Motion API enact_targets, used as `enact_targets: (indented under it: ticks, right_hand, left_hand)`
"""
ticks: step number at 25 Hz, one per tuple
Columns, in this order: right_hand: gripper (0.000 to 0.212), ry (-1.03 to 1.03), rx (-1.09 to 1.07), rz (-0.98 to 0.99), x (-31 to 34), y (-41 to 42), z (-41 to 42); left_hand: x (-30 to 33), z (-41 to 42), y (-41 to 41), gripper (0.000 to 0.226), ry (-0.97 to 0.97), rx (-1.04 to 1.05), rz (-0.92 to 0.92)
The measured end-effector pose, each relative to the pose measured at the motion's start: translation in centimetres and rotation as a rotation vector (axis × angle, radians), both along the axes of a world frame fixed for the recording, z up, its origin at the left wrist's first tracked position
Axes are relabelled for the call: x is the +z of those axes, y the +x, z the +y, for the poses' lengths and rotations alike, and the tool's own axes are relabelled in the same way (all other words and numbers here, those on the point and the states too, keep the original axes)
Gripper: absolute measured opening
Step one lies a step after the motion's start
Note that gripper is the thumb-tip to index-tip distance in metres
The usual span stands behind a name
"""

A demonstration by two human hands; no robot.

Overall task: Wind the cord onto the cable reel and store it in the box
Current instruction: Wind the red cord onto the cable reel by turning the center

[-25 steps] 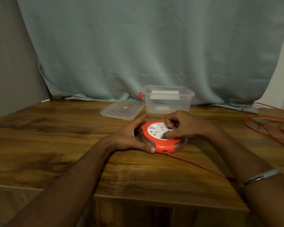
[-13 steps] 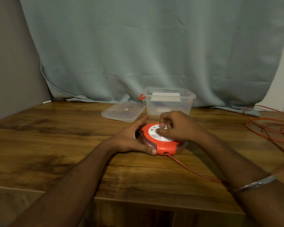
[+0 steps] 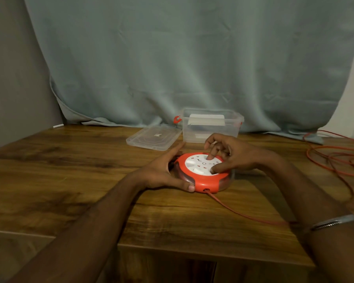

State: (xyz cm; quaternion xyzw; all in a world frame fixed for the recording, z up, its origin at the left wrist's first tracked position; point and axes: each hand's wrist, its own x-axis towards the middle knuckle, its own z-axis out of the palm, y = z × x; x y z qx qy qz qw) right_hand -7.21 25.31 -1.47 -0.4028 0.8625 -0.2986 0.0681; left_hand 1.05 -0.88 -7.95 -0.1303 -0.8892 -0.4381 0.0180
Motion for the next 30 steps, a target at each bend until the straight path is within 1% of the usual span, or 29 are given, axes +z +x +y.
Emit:
enact_targets:
  ticks: [2,5,6,9,13,15,17,19,20,23,26,30]
  right_hand:
    - [0.054,0.014,-0.044,0.036,-0.1,0.4,-0.3]
    - [0.039,0.019,-0.082,0.143,-0.6,0.8,-1.1]
    - [0.04,0.042,-0.106,0.182,-0.7,0.9,-1.4]
    - [0.05,0.086,-0.162,0.296,-1.2,1.2,-2.1]
    - [0.057,0.001,-0.14,0.331,-1.6,1.3,-3.0]
    - [0.056,-0.024,-0.112,0.357,-1.8,1.2,-3.5]
    - [0.048,-0.041,-0.085,0.388,-1.7,1.4,-3.6]
    - [0.03,-0.059,-0.065,0.361,-1.2,1.3,-3.1]
    - [0.026,-0.061,-0.052,0.295,-0.9,1.2,-2.7]
    - [0.035,0.005,0.015,0.092,-0.2,0.8,-1.2]
    - [0.031,0.057,0.026,0.085,-0.1,-0.1,-0.3]
    - [0.033,0.017,0.004,0.062,-0.3,-0.5,-0.1]
  left_hand:
    - [0.0,0.0,0.0,0.153,0.001,-0.001,0.0]
    - [0.0,0.0,0.0,0.155,0.007,0.003,-0.001]
    - [0.0,0.1,0.0,0.156,0.009,0.003,-0.003]
    - [-0.1,0.0,-0.1,0.157,0.019,0.008,0.0]
    - [-0.3,0.0,-0.2,0.155,0.033,-0.01,-0.002]
    - [-0.3,0.0,-0.2,0.154,0.027,-0.014,-0.005]
    - [-0.4,-0.1,-0.3,0.153,0.033,-0.007,-0.006]
    - [-0.3,0.0,-0.2,0.152,0.028,-0.002,-0.007]
    - [-0.2,0.0,-0.2,0.151,0.021,-0.001,-0.007]
    - [-0.1,0.0,-0.1,0.151,0.006,0.008,-0.007]
    - [-0.1,0.0,-0.2,0.154,0.004,0.016,-0.002]
    - [-0.1,0.0,-0.3,0.156,-0.001,0.016,-0.005]
